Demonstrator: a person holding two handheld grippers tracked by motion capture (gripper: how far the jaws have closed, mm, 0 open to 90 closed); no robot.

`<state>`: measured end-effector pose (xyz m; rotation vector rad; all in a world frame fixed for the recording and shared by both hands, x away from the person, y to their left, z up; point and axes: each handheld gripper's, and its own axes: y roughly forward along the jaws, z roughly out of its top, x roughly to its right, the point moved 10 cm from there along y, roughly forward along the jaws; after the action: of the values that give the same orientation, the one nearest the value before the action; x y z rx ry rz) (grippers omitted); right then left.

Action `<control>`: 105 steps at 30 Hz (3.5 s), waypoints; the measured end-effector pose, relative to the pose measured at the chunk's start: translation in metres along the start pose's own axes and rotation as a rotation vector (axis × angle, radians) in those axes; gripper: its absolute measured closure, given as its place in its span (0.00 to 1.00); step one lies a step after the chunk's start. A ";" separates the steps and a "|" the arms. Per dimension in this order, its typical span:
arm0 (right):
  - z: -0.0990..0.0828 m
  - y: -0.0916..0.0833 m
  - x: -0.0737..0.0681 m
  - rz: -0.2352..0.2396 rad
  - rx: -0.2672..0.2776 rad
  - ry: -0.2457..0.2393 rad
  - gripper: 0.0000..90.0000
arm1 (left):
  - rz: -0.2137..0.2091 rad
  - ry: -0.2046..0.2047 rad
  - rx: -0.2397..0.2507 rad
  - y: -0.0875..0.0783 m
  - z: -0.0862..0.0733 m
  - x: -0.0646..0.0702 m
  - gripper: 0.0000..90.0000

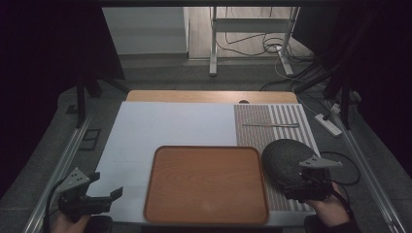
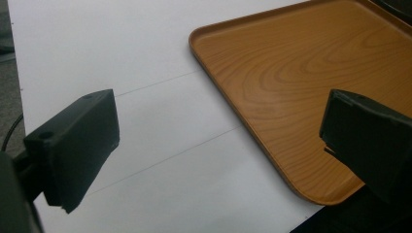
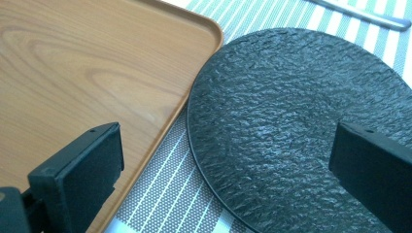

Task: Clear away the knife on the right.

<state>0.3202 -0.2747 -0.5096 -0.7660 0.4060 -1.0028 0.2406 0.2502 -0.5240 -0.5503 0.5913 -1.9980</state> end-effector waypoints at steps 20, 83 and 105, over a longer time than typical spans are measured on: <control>0.014 0.025 0.019 0.040 0.003 0.001 0.00 | -0.003 -0.006 -0.002 0.000 0.000 -0.001 0.02; 0.084 0.145 0.126 -0.101 -0.162 0.068 0.00 | -0.011 -0.013 -0.003 0.001 0.000 -0.001 0.02; 0.095 0.166 0.164 -0.158 -0.208 0.069 0.60 | -0.014 -0.018 -0.005 0.001 0.000 -0.001 0.02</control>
<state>0.5603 -0.3287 -0.5621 -0.9644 0.5213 -1.1489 0.2417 0.2508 -0.5251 -0.5765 0.5828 -2.0034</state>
